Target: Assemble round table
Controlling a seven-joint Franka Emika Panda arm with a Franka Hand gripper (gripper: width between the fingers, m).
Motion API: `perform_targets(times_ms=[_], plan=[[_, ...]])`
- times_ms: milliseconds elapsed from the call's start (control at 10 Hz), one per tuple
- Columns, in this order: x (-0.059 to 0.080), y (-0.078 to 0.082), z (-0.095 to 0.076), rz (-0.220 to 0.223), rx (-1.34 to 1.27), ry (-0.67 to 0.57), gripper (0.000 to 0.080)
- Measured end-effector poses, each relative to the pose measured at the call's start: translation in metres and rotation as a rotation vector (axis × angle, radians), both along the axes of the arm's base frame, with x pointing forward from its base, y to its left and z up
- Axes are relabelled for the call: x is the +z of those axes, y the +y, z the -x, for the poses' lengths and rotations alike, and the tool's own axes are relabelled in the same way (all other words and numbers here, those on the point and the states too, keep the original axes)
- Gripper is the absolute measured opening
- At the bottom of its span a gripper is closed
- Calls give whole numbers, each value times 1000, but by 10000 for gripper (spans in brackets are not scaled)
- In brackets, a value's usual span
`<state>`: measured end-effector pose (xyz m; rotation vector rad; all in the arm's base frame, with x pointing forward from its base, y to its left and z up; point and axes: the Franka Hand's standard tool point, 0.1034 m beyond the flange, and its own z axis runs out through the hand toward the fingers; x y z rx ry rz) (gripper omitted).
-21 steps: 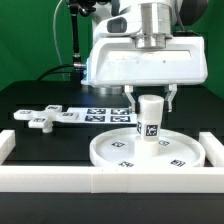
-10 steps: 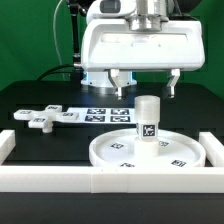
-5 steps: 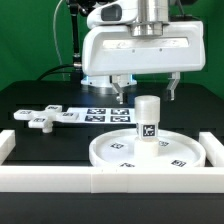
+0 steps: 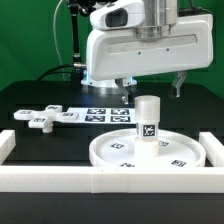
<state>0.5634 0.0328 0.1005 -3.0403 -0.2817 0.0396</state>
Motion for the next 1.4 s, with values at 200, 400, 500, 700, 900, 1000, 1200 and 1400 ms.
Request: perform_targets(times_ms=[200,400,500,700,900,1000,1200,1400], plan=[[-6,-15,-1,5,36,-7,649],[-7,-23,-1,6,53,-7,649],[-9,-23,-1,6,53,-5,649],[-10,-23,-1,5,54,-5,419],[-9,-22,-2,5,52,-8,419],[-9,-22,-2,5,32,-6,419],[-9,-21,-2,4,-45,-1,419],[-9,-11,-2,0,-313,18,419]])
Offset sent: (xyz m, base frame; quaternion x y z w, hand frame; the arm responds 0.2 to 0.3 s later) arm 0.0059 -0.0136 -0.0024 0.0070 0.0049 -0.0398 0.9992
